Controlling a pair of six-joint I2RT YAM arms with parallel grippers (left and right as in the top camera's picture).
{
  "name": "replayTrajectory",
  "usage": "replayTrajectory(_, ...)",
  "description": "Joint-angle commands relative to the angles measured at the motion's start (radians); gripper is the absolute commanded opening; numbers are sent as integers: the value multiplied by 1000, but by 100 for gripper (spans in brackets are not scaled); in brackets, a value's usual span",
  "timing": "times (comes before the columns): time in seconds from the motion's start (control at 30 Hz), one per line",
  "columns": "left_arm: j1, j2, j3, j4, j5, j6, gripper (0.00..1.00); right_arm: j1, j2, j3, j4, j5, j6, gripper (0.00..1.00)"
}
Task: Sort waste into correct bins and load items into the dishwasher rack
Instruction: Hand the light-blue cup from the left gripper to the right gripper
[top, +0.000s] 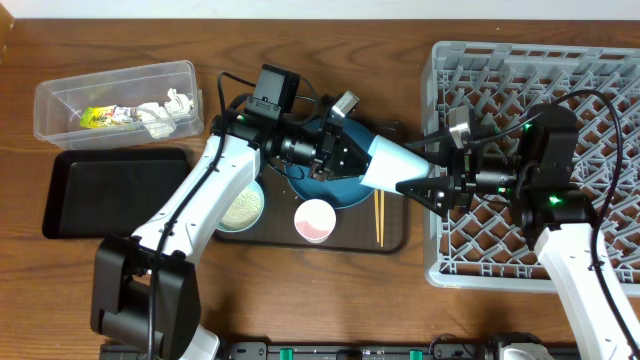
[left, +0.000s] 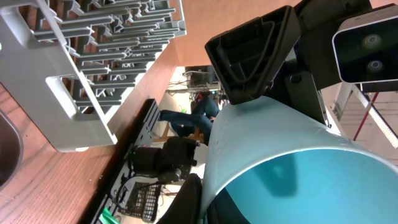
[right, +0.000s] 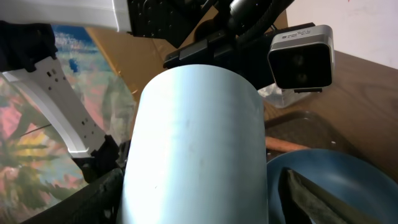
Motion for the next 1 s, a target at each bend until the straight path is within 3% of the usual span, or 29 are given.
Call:
replayTrajectory(0.0, 0, 6, 1, -1, 2, -9, 6, -1, -1, 18, -1, -22, 7, 81)
replayTrajectory(0.3, 0, 6, 1, 51, 2, -55, 6, -1, -1, 18, -1, -33, 7, 82)
replayTrajectory(0.83, 0, 6, 1, 66, -2, -58, 6, -1, -1, 18, -1, -33, 7, 63)
replayTrajectory(0.97, 0, 6, 1, 66, -2, -58, 6, -1, -1, 18, -1, -33, 7, 63)
